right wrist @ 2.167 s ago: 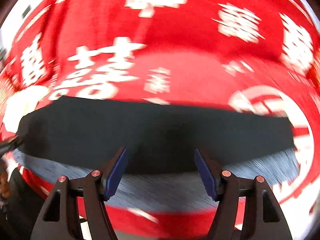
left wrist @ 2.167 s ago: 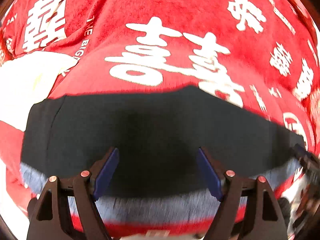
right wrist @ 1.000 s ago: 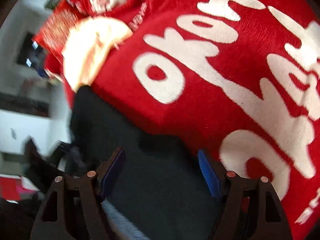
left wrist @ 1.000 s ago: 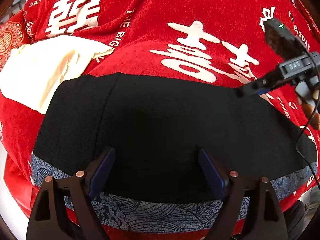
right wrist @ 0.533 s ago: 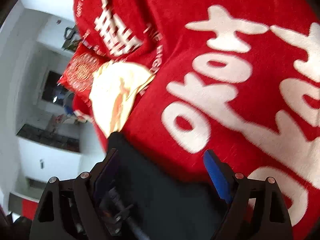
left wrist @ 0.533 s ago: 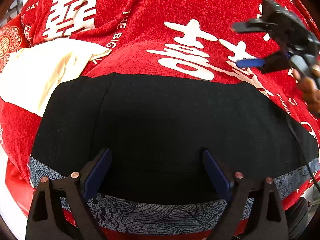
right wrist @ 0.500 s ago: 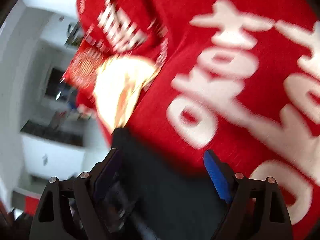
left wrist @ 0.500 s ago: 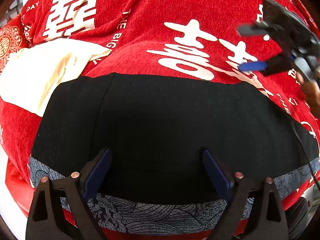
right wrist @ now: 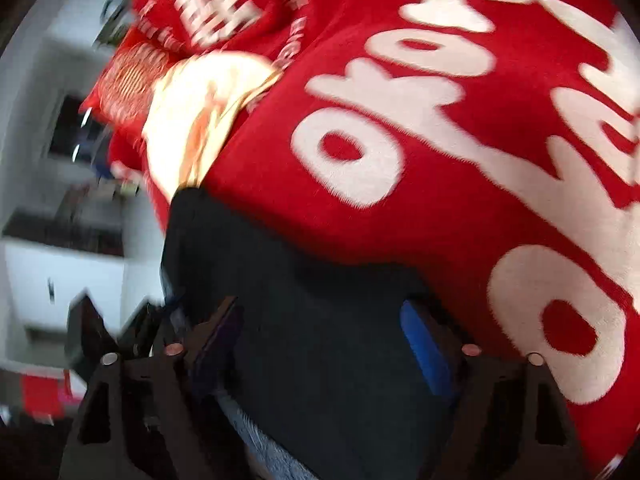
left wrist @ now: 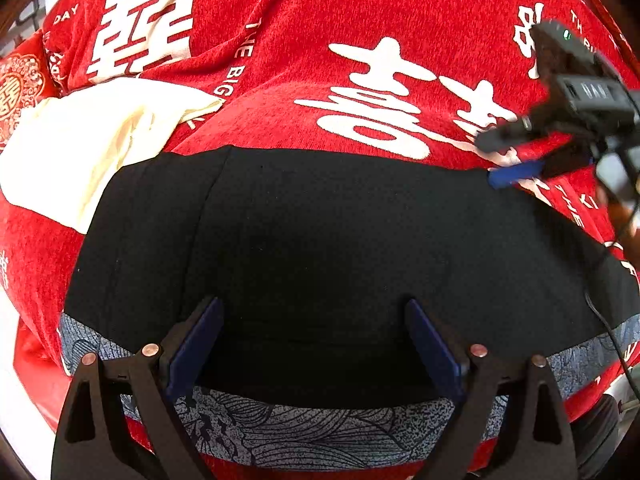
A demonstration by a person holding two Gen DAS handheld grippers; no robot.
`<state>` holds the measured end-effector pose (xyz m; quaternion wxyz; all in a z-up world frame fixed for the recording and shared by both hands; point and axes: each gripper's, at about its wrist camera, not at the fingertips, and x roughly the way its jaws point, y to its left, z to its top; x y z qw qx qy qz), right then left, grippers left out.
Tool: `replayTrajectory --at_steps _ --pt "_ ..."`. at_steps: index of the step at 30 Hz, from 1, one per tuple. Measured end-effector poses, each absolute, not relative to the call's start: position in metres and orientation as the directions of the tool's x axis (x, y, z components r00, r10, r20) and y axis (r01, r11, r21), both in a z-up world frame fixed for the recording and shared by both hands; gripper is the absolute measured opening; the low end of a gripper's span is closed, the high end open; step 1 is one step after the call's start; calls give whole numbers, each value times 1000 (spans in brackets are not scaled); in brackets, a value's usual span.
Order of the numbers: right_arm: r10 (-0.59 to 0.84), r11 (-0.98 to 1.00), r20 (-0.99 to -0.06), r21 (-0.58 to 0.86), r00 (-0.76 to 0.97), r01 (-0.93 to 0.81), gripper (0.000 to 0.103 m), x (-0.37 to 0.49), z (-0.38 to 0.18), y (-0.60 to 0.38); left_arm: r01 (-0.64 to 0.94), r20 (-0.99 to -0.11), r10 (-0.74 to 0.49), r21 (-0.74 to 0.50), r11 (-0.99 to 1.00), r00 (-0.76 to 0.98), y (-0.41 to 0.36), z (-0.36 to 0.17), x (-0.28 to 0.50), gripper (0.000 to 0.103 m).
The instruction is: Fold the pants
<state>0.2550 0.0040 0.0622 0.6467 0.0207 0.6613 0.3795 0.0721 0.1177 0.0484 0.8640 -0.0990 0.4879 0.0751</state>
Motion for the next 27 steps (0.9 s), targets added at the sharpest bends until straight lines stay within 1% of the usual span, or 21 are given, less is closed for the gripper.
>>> replayTrajectory --at_steps 1,2,3,6,8,9,10,11,12,13,15,16,18,19,20,21,22,24,25,26,27 --pt "495 743 -864 475 -90 -471 82 256 70 3 -228 -862 29 -101 968 507 118 49 72 94" --pt "406 796 -913 332 39 -506 82 252 84 5 -232 -866 24 -106 967 499 119 49 71 94" --pt "354 810 -930 253 98 -529 82 247 90 8 -241 -874 19 -113 964 486 120 51 71 94" --pt "221 796 -948 41 227 -603 82 209 92 21 -284 -882 3 -149 947 472 129 55 72 94" --pt "152 773 -941 -77 302 -629 82 178 85 27 -315 -888 0 -163 935 459 134 53 74 94" --pt "122 759 -940 -120 320 -640 84 164 81 14 -322 -896 15 -144 936 443 133 51 76 94" --pt "87 748 -941 -156 327 -645 96 153 75 4 -316 -900 33 -118 941 436 130 50 77 94" --pt "25 739 -940 -213 341 -640 99 137 62 -5 -307 -901 56 -87 948 430 126 50 77 94" --pt "34 750 -931 -217 364 -625 99 127 64 -21 -305 -902 73 -67 950 426 123 50 75 94" --pt "77 778 -918 -188 388 -600 100 117 66 -34 -307 -905 67 -72 949 420 123 49 72 94" --pt "104 825 -934 -111 343 -554 102 103 61 -68 -321 -919 48 -88 943 392 127 45 65 97" --pt "119 833 -927 -102 357 -544 102 92 61 -79 -324 -925 48 -83 942 377 127 43 62 97" --pt "111 828 -918 -126 380 -546 102 67 62 -104 -332 -929 77 -52 942 362 119 47 51 97" --pt "69 827 -927 -153 369 -541 102 58 60 -111 -333 -928 75 -55 941 365 114 51 48 97" --pt "15 829 -924 -202 381 -521 102 48 58 -119 -321 -923 48 -83 944 381 107 54 44 97" --pt "21 842 -919 -196 395 -502 102 43 62 -122 -290 -916 8 -118 950 400 95 57 42 97" --pt "70 866 -911 -147 407 -478 102 40 70 -124 -253 -912 -14 -129 959 410 80 59 41 97" --pt "155 893 -884 -66 440 -446 102 39 81 -123 -163 -916 -24 -97 982 400 46 53 42 97" --pt "183 901 -868 -40 462 -431 102 40 83 -119 -147 -925 4 -56 988 380 37 47 43 97" --pt "177 899 -867 -49 466 -434 102 43 80 -113 -140 -933 51 1 990 356 30 39 44 97" --pt "146 894 -875 -83 462 -440 102 45 75 -109 -135 -938 57 11 991 343 30 36 44 98"
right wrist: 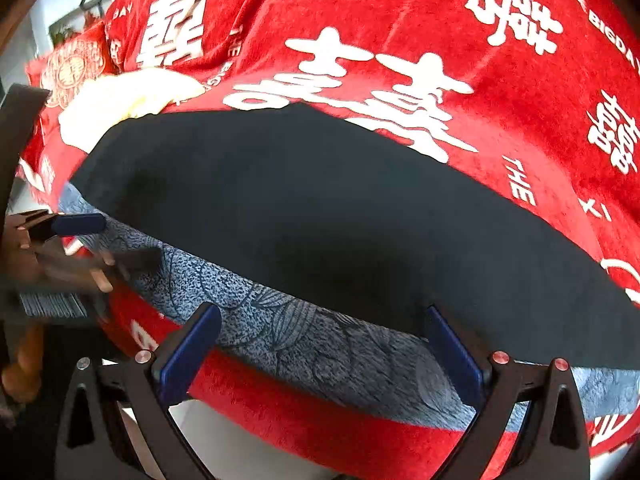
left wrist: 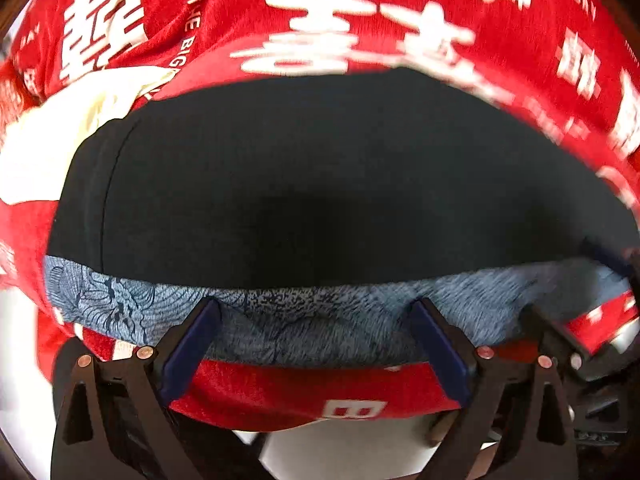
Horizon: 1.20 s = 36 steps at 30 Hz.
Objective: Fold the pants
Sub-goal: 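Grasp the pants' patterned edge with both grippers and lift it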
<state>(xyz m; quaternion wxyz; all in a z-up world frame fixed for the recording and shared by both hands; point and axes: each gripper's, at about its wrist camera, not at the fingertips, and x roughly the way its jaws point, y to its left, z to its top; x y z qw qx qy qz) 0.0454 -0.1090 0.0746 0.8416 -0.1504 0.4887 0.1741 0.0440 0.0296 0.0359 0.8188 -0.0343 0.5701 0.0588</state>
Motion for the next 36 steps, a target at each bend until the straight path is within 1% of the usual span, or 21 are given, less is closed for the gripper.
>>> replayTrajectory --at_steps 2,4,5,7,8,11,12,14,17,20,22,25,26,28,30,31,32,33,34,35,36 --pt "56 878 -896 -167 441 -449 102 48 54 -118 -163 -948 43 -10 987 316 43 34 42 99" --pt "84 883 -879 -153 470 -444 102 44 61 -141 -214 -951 72 6 977 300 60 36 39 99" --pt "47 903 -885 -160 463 -398 102 45 64 -165 -240 -948 96 22 971 302 67 41 36 99" --pt "35 936 -891 -130 453 -328 102 49 70 -209 -243 -943 116 38 969 313 69 50 34 99" --pt "23 962 -888 -105 460 -252 102 51 77 -246 -231 -939 115 40 972 324 65 55 34 99" --pt "30 999 -871 5 490 -51 102 49 98 -336 -150 -927 78 24 988 366 32 73 40 99" --pt "26 999 -868 34 496 8 102 45 102 -363 -99 -927 36 -1 995 374 10 77 46 99" --pt "-17 991 -863 51 505 122 102 34 110 -418 -18 -927 -13 -21 1000 376 -29 81 58 99" --pt "-37 971 -857 90 513 220 102 19 112 -471 172 -920 -114 -52 984 376 -117 90 79 99" --pt "20 956 -823 182 568 230 102 7 117 -499 327 -906 -181 -51 944 383 -194 100 91 99" --pt "122 951 -770 271 626 148 102 6 128 -503 397 -903 -226 -69 915 365 -242 100 105 99" --pt "203 956 -723 293 660 27 102 31 141 -491 435 -915 -258 -104 894 311 -292 91 129 99" --pt "257 948 -713 318 652 -25 102 49 139 -488 444 -916 -258 -102 890 307 -305 88 136 99" --pt "330 926 -707 370 625 -71 102 85 126 -495 439 -928 -226 -78 895 295 -326 77 148 99" --pt "409 894 -724 438 556 -88 102 118 103 -508 400 -950 -177 -62 915 258 -333 56 162 99" --pt "396 899 -752 434 527 -56 100 131 91 -513 393 -946 -176 -58 918 271 -334 54 166 99" --pt "378 906 -766 422 519 -37 94 144 84 -519 395 -940 -166 -37 918 299 -335 57 166 100" --pt "374 907 -757 420 536 -39 94 146 87 -519 398 -942 -157 -28 917 296 -337 58 167 100" --pt "327 922 -746 385 580 -25 94 143 100 -518 392 -945 -157 -33 919 288 -337 60 166 100" --pt "260 946 -742 324 618 -8 94 135 111 -517 385 -943 -172 -52 922 284 -336 64 165 100" --pt "228 958 -733 286 641 -14 94 126 120 -515 387 -938 -210 -91 918 278 -337 69 164 100"
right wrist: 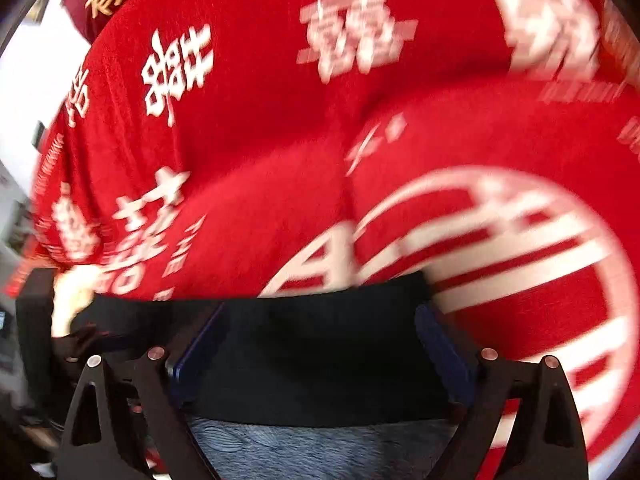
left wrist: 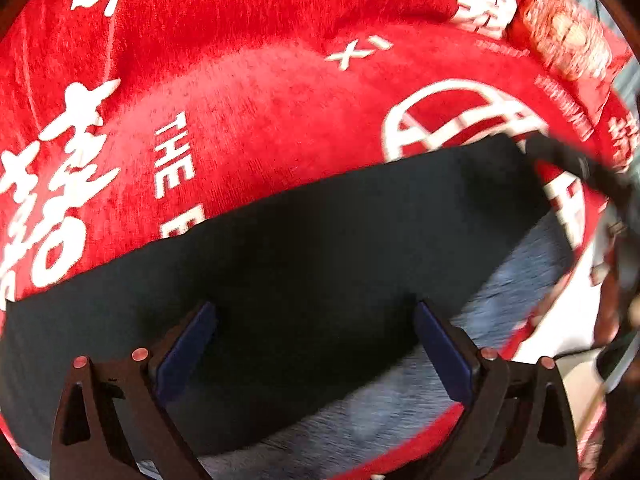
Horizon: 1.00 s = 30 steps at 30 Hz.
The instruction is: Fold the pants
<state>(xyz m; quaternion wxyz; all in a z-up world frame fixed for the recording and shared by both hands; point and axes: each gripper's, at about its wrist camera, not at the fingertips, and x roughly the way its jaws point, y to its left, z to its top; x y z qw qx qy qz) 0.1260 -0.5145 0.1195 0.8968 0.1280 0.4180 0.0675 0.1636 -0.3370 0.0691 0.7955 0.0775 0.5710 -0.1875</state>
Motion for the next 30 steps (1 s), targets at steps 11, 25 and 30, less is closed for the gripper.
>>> replayTrajectory --at_steps 11,25,30 --pt "339 842 -725 518 599 151 94 4 68 -552 443 -946 -146 -3 897 291 -363 53 163 103" --pt "407 772 -612 627 678 102 62 49 54 -548 439 -952 -135 -1 899 274 -365 52 167 103" --pt "461 778 -664 622 589 92 56 76 32 -538 440 -948 -141 -1 898 286 -364 52 165 103"
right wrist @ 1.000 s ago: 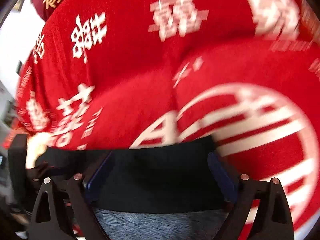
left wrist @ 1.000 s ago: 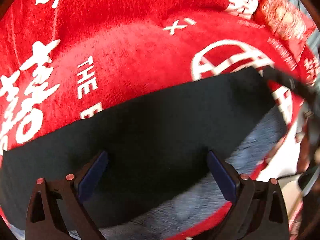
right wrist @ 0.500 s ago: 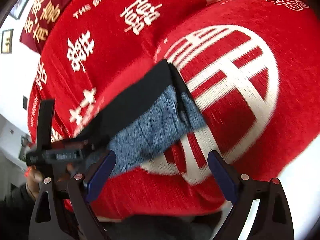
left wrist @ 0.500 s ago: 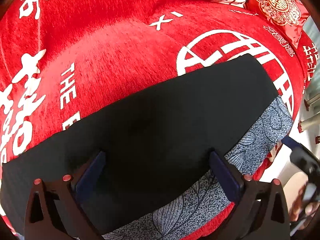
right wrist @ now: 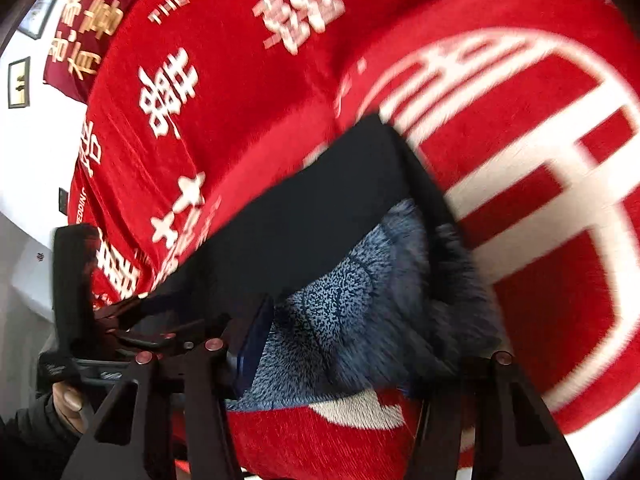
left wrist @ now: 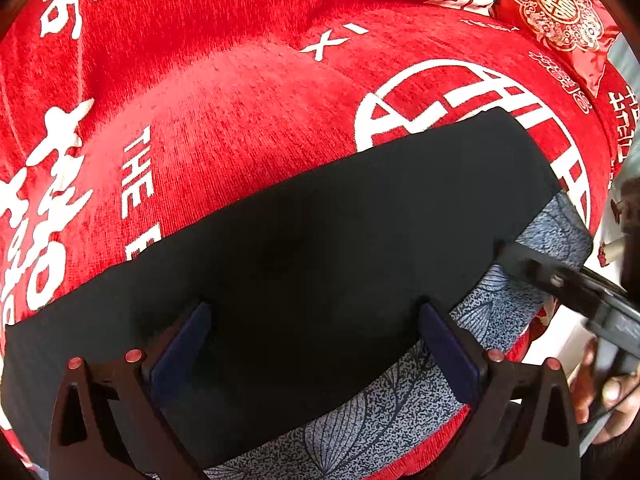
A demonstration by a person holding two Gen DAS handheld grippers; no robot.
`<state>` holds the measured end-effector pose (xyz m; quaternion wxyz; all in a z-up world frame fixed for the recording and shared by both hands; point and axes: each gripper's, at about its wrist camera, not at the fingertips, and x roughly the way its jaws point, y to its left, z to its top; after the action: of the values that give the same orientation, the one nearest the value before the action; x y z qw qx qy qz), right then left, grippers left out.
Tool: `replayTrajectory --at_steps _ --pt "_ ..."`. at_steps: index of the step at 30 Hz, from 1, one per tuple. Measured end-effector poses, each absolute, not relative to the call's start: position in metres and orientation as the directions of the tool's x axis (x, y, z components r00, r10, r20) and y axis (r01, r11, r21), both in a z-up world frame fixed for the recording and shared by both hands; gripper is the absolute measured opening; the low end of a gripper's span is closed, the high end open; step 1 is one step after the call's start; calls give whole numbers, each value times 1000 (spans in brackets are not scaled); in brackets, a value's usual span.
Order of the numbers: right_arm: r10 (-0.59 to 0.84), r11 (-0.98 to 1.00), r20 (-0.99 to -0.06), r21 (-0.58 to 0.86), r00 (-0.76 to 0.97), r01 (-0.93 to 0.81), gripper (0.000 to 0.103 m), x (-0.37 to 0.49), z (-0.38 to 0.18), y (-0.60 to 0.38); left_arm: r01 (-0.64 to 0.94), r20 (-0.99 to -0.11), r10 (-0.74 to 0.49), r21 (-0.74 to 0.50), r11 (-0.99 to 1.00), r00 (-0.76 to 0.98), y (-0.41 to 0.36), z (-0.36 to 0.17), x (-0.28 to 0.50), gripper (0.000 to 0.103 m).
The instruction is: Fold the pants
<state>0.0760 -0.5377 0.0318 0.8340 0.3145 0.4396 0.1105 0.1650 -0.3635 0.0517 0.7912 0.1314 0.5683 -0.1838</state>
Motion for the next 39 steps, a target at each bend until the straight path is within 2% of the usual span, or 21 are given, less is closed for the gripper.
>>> replayTrajectory --at_steps 3,5,15,17,19,22,26,28,31,34,35,37,39 --pt "449 785 -658 614 605 84 53 81 35 -536 441 -945 -145 -1 898 292 -363 52 164 103" --pt "431 791 -658 605 618 91 35 80 39 -537 440 -945 -144 0 898 294 -363 52 163 103" --pt "433 766 -662 628 612 136 33 85 31 -539 435 -944 -145 -2 901 297 -362 54 163 103" --pt "395 805 -677 581 621 121 20 84 43 -531 435 -943 -153 -10 900 296 -360 56 163 103" --pt "363 835 -689 540 628 109 17 83 55 -525 429 -942 -149 -7 903 300 -357 58 161 103" --pt "302 888 -707 452 640 81 17 80 76 -511 391 -944 -150 -25 920 294 -343 64 161 101" --pt "256 928 -704 371 662 36 17 76 104 -493 270 -939 -209 -134 953 274 -300 70 166 95" --pt "247 937 -700 350 670 20 17 75 112 -487 235 -947 -166 -102 967 275 -290 64 169 95" --pt "219 954 -714 299 665 7 17 77 117 -475 264 -951 -59 25 964 305 -300 57 168 98" --pt "201 960 -726 280 657 15 17 79 120 -469 180 -959 -92 -44 983 268 -287 68 170 93" --pt "198 961 -726 275 659 14 17 77 123 -468 113 -949 -91 -59 992 303 -274 79 167 93" --pt "197 963 -724 270 661 9 17 75 128 -466 13 -934 -28 -26 1000 356 -251 92 160 93" --pt "190 966 -728 257 658 5 17 75 131 -464 -81 -946 -3 -31 996 325 -226 92 153 93"
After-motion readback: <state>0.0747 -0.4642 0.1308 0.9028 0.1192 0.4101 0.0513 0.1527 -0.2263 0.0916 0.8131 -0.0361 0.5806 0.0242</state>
